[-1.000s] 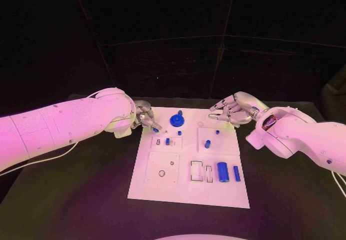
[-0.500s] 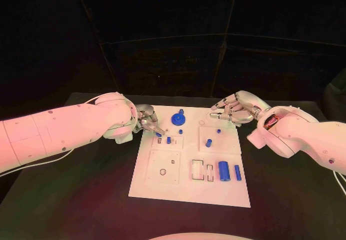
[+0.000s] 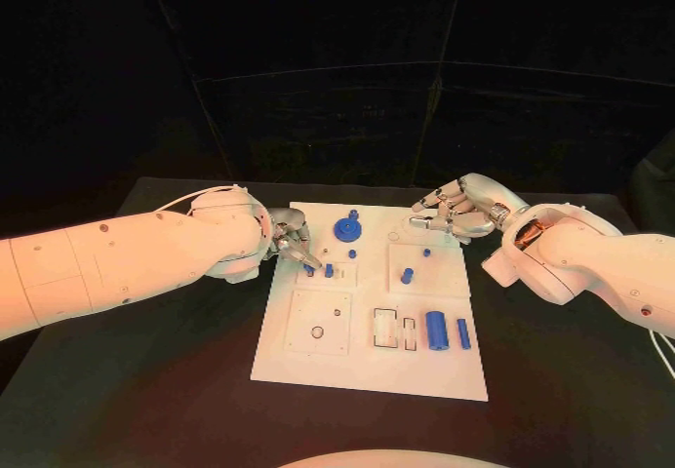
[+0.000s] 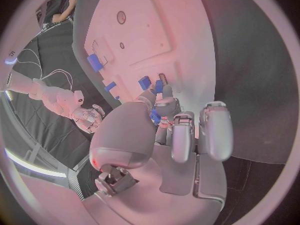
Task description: Assemble the parts on the task board
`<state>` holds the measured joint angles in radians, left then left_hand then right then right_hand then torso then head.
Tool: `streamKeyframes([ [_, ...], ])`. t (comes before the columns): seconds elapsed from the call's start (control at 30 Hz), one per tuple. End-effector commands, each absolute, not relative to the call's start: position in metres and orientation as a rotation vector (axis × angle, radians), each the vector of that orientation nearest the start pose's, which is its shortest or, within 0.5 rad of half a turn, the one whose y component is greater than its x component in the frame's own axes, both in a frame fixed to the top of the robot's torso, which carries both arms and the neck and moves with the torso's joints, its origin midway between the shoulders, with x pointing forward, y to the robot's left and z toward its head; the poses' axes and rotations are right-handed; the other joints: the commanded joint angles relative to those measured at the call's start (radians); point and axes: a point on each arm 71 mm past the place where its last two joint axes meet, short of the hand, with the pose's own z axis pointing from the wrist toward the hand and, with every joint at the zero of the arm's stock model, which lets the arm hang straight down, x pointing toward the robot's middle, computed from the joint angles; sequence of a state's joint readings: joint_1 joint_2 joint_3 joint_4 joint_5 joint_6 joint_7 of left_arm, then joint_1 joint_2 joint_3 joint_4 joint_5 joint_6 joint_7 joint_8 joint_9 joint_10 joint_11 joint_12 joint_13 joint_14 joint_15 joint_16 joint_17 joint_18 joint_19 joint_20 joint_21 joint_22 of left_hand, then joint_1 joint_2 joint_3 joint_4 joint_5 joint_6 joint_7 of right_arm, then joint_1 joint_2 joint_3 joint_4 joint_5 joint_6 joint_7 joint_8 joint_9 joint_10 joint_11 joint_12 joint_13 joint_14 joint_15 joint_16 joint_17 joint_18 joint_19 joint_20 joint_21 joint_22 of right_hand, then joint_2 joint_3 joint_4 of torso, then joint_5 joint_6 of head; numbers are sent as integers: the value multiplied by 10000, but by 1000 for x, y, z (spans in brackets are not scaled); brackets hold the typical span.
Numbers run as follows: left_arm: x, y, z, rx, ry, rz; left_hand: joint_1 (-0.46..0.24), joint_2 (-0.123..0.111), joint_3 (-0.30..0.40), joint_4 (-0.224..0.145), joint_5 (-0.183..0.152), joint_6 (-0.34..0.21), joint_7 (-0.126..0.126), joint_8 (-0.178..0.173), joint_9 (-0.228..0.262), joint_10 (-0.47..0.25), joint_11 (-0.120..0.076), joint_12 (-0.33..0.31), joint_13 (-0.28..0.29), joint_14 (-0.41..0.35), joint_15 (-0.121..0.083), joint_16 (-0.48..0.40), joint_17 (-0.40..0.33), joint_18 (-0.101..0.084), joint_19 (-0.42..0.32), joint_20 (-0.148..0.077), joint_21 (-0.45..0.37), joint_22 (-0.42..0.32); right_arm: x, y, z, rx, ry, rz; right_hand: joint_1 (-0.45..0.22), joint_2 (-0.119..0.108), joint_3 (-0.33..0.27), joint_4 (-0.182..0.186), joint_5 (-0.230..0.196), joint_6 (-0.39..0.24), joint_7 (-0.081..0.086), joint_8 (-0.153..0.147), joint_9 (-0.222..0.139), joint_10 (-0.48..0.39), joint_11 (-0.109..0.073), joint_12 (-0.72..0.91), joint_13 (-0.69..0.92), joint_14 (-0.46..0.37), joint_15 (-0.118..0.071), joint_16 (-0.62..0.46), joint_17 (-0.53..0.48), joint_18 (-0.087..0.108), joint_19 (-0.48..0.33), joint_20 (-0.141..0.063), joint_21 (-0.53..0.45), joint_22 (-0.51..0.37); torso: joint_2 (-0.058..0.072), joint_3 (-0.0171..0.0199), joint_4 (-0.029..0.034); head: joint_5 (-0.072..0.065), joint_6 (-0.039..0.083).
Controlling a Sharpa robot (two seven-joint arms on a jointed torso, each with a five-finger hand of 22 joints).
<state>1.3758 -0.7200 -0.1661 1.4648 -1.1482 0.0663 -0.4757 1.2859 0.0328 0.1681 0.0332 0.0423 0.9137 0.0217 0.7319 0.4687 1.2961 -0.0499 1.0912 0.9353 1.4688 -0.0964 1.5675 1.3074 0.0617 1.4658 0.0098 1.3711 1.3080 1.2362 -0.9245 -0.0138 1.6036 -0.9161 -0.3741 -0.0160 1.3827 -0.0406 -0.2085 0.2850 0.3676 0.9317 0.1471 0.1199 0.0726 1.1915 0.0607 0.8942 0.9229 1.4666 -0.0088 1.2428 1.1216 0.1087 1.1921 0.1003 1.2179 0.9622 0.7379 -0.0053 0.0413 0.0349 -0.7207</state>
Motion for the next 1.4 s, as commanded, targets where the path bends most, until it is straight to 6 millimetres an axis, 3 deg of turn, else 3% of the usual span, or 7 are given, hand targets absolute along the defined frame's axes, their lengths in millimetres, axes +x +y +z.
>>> streamKeyframes([
  [0.03, 505, 174, -182, 756, 21549, -3598, 107, -1, 572, -631, 43, 34, -44, 61, -2, 57, -10, 66, 10, 1020, -77, 32, 2634, -51, 146, -57, 54, 77, 482, -220, -151, 3403, 16489, 9638, -27, 87, -54, 0, 46, -67, 20, 41, 3, -33, 15, 52, 10, 110, -44, -41, -9, 167, -56, -21, -61, -4, -2, 1, -2, 3, -3],
  [1.4, 503, 171, -186, 1327, 22153, -3268, 52, -20, 565, -627, 42, 72, -37, 48, -10, 79, -3, 63, 9, 1020, -72, 32, 2634, -54, 150, -56, 61, 89, 482, -219, -151, 3372, 16503, 9677, -27, 87, -54, 0, 46, -67, 20, 41, 3, -33, 15, 52, 10, 110, -44, -41, -9, 167, -56, -21, -61, -4, -3, 4, 5, -17, -96],
])
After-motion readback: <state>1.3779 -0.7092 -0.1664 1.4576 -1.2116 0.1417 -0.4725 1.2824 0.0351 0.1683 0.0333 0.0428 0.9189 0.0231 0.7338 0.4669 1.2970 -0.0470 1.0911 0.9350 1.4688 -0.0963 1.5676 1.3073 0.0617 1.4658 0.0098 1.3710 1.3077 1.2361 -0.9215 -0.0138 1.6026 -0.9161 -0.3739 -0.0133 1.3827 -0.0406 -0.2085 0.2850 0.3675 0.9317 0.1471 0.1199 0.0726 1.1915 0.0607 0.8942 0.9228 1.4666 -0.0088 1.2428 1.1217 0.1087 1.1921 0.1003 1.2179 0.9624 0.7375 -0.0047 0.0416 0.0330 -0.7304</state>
